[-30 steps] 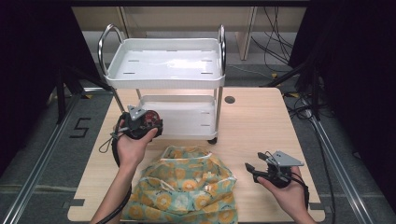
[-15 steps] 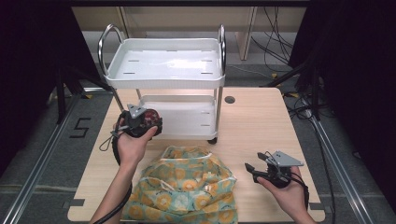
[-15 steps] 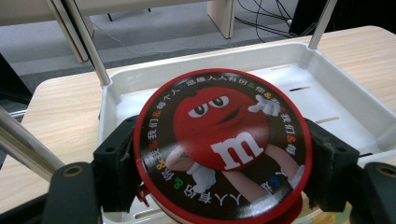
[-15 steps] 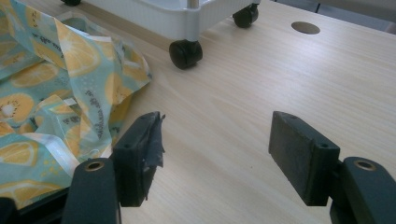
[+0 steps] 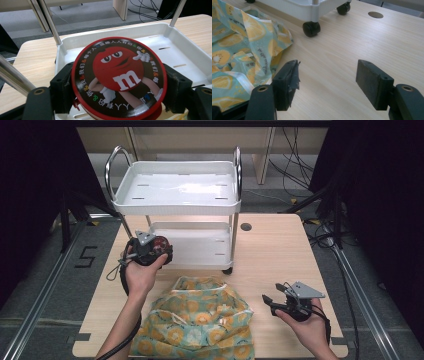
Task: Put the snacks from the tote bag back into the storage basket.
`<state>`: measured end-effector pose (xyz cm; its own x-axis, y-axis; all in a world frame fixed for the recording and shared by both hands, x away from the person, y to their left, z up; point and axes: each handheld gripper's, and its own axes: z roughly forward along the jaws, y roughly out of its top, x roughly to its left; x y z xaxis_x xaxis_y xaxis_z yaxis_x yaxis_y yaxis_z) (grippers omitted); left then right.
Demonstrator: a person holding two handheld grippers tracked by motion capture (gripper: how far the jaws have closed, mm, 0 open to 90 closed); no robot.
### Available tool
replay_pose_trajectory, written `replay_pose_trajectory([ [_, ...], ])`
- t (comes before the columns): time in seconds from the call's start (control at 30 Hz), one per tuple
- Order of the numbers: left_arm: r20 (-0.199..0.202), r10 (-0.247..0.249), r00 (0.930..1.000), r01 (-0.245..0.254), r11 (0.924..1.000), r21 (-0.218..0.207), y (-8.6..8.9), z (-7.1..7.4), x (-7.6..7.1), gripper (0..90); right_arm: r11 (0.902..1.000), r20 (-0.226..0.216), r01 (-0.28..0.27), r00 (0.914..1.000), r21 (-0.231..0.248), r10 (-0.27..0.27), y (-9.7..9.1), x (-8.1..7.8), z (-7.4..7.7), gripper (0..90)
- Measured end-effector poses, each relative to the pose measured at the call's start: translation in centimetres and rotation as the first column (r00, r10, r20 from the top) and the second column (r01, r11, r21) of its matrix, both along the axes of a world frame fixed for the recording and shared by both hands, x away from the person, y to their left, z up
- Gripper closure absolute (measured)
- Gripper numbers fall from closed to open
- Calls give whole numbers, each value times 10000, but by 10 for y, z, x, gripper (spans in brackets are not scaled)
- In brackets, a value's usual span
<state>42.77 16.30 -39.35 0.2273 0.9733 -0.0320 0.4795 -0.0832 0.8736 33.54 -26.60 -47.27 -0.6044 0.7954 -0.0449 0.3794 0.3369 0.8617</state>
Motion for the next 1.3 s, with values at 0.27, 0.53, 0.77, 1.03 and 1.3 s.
replay_pose_trajectory([
  [0.27, -57, 83, 9999, -83, 9999, 107, 2, 0, 2, 254, 10000, -17, 32, 10000, -45, -32, 0, 0, 0, 355],
  [0.53, -89, 176, 9998, -175, 9998, 78, 3, -1, 6, 254, 9999, -306, 81, 9995, 83, -79, 1, -2, 1, 355],
  [0.77, -103, 198, 9998, -197, 9998, 102, 4, -2, 9, 254, 9999, -278, 73, 9996, 97, -71, 1, -2, 0, 355],
  [1.03, -162, 279, 9995, -277, 9995, 144, 5, -4, 12, 254, 9999, -305, 90, 9995, 112, -86, 1, -2, 1, 355],
  [1.3, -266, 291, 9992, -286, 9994, 218, 6, -6, 16, 254, 9999, -149, 89, 9999, 124, -87, 2, -1, -1, 355],
])
